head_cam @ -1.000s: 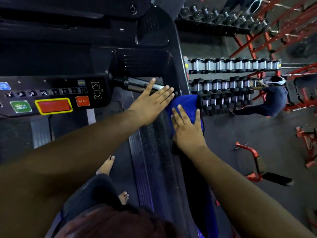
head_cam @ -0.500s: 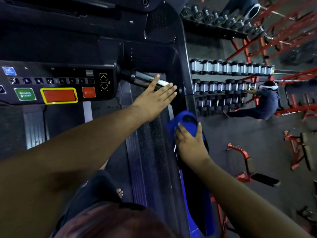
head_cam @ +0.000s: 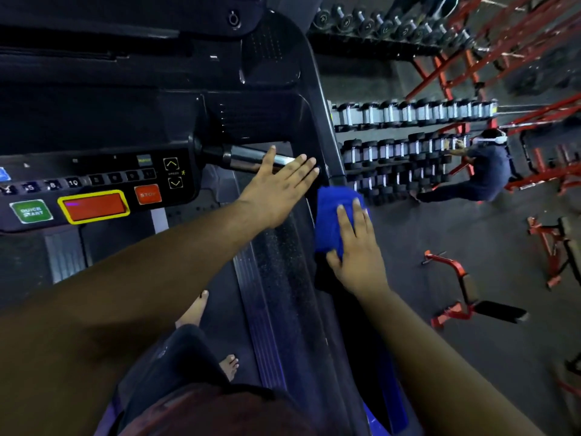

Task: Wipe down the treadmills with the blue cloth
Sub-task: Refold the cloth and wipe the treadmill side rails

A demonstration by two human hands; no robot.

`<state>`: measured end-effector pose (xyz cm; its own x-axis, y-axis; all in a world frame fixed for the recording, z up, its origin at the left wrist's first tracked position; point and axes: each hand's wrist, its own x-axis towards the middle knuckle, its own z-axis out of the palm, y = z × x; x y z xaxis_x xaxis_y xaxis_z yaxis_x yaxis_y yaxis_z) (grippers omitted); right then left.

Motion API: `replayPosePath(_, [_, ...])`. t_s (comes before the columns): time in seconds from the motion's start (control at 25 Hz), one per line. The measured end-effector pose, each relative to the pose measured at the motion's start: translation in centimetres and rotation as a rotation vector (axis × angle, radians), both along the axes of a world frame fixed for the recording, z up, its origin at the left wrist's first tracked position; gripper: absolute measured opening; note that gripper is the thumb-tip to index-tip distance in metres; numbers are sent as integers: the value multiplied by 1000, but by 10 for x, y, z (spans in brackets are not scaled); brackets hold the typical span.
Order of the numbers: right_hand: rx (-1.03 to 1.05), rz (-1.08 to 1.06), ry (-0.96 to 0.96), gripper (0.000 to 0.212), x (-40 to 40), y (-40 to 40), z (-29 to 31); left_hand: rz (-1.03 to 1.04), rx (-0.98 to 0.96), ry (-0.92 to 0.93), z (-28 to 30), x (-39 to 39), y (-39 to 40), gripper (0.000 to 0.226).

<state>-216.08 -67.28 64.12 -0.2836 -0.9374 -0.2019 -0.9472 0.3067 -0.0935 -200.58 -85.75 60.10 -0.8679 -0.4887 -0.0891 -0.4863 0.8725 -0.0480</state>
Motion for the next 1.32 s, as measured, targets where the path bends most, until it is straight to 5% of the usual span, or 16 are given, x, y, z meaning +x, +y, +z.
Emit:
replayPosePath(0.12, [24, -39, -40, 92, -1, 26, 3, 24, 57, 1, 3, -4, -2, 93])
replayPosePath(0.4, [0, -38, 16, 84, -6, -71, -1, 92, 181, -11, 14, -14, 0, 99])
replayPosePath(0.6, [200, 176, 331, 86, 2, 7, 2, 45, 175, 34, 8, -7, -2, 93])
replayPosePath(0.8, [352, 462, 672, 63, 14, -71, -3, 55, 188, 77, 8, -8, -2, 91])
replayPosePath(1.08, [371, 532, 531, 62, 8, 27, 3, 12, 76, 58, 0, -4, -1, 88])
replayPosePath(1.32, [281, 356, 452, 65, 9, -62, 0, 13, 22, 27, -5, -9, 1, 72])
